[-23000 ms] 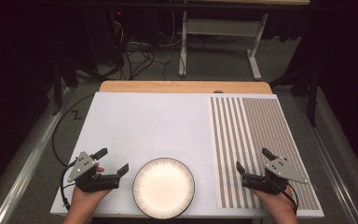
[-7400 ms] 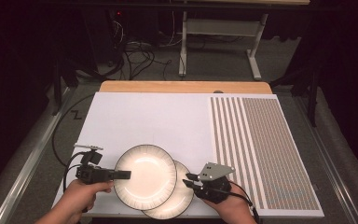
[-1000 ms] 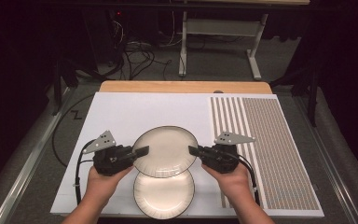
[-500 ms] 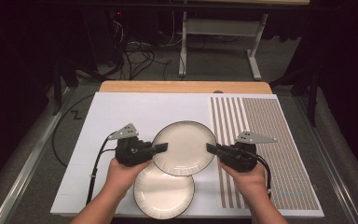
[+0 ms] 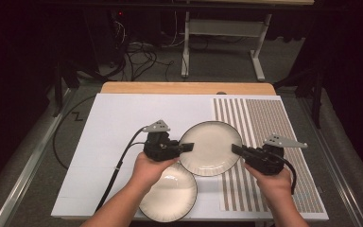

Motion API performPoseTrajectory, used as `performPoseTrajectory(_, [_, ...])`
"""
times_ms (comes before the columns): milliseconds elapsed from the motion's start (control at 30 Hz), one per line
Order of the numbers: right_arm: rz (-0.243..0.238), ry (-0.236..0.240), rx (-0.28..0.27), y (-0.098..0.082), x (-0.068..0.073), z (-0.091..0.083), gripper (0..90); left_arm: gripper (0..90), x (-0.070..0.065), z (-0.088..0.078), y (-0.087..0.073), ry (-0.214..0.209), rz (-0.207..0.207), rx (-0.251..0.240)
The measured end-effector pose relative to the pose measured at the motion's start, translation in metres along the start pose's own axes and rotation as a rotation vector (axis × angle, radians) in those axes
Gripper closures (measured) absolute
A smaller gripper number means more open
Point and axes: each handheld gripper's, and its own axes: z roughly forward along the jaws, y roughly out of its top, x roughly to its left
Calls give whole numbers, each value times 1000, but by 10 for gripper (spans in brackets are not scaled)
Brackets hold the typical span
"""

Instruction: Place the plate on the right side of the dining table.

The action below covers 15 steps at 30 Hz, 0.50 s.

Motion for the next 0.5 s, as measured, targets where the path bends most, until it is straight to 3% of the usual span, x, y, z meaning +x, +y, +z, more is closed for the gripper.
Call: performPoseTrajectory(500, [42,-92,-9,-8,-37,-37,854,764,-13,62,24,-37,6,97])
